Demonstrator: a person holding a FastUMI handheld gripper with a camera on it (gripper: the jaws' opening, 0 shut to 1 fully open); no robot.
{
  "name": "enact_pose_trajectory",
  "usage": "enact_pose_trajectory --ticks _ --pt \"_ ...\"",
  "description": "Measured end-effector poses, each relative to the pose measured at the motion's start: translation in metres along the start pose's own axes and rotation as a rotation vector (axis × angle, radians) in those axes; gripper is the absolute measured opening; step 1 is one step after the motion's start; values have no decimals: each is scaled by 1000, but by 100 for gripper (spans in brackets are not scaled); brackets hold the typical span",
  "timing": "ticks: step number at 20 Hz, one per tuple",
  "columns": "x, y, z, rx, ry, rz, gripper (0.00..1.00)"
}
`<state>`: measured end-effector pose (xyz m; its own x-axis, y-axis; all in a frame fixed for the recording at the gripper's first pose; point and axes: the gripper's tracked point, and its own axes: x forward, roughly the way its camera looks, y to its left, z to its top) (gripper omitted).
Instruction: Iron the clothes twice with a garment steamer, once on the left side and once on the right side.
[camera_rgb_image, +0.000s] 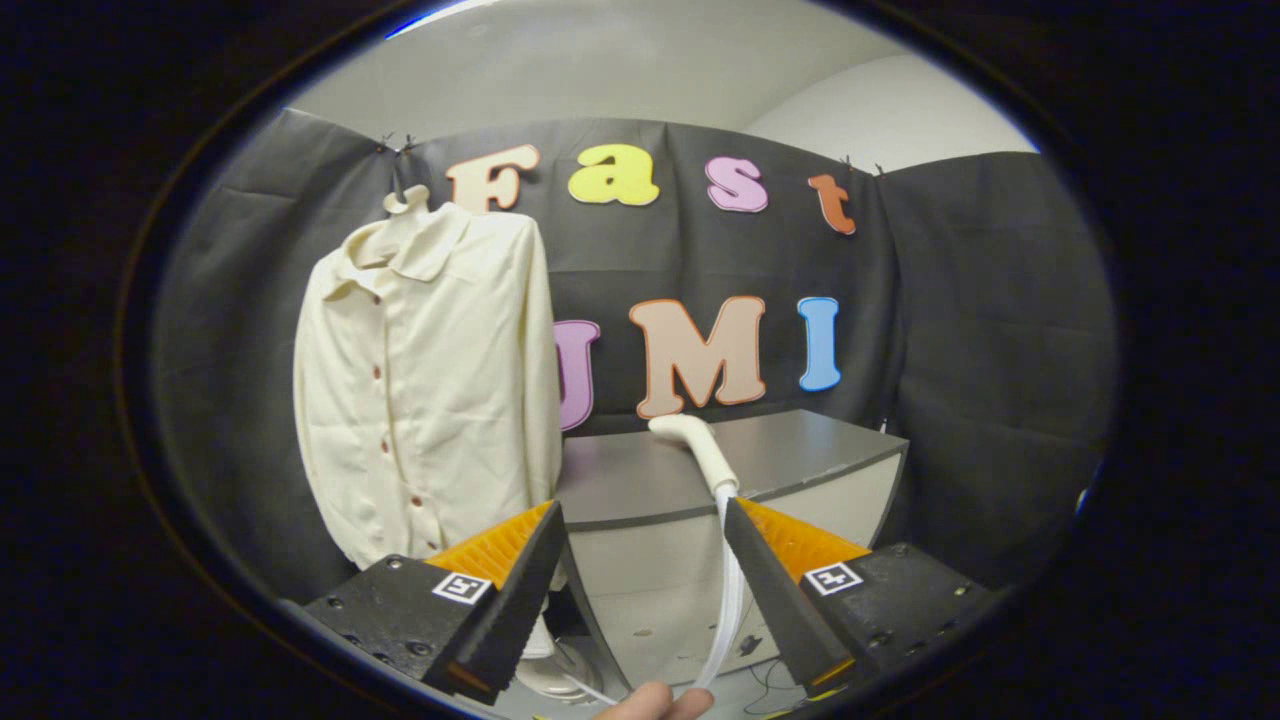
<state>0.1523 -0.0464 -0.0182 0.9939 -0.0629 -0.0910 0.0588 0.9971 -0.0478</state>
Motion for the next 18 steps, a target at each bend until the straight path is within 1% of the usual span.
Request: enact_pose_trajectory --ticks 6,12,18 --pt "100 -23 19 -16 33 -29 98" --pt "201 -31 40 -62 118 -35 98" --pt "262 -42 33 -69 247 -67 98"
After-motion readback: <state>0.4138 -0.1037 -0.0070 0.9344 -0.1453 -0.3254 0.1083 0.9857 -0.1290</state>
